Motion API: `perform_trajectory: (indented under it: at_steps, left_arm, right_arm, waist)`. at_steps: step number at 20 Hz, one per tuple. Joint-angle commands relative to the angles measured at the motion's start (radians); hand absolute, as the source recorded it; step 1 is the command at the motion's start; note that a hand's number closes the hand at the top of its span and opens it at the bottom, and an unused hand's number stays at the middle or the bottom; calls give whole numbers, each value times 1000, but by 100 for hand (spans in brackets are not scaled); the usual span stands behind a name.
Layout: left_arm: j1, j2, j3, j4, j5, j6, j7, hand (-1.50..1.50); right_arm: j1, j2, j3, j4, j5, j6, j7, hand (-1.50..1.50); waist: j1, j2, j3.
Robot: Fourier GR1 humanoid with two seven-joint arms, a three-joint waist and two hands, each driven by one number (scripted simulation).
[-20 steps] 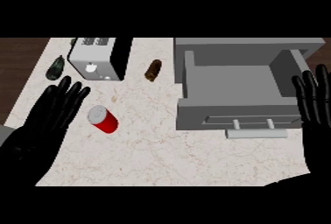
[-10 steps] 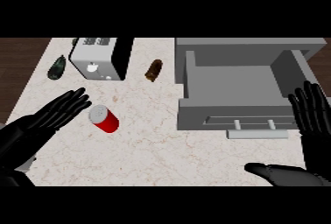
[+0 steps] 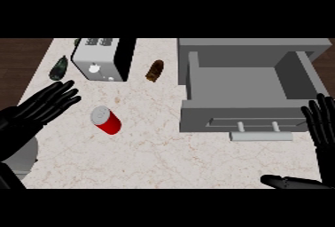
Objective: Pick up the can, place it into the drawer and close the drawer
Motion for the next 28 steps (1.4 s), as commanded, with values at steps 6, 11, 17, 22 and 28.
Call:
perform_trajectory:
  at_steps: [6,11,17,22,28]
  left_arm:
    - [-74,-22,63,149,-33,-53,10,-150]
    - [-66,-108,17,192,-163,-64,-56,-150]
    - [-87,-163,1,235,-266,-55,-106,-150]
    - [-51,-192,1,409,-458,-101,-352,-150]
    - [-96,-137,59,492,-477,-120,-394,-150]
  right_arm:
    - [32,13,-44,89,-18,48,-113,-150]
    - [74,-13,-96,-43,-70,72,-24,-150]
    - [167,57,-48,7,12,93,-171,-150]
    - [26,-29,-135,44,-76,116,-51,-150]
    - [122,59,-82,64,-9,132,-189,-150]
  waist:
    - [0,1,0]
    - [-2,0,0]
    - [-2,0,0]
    - [0,1,-1]
    - [-1,0,0]
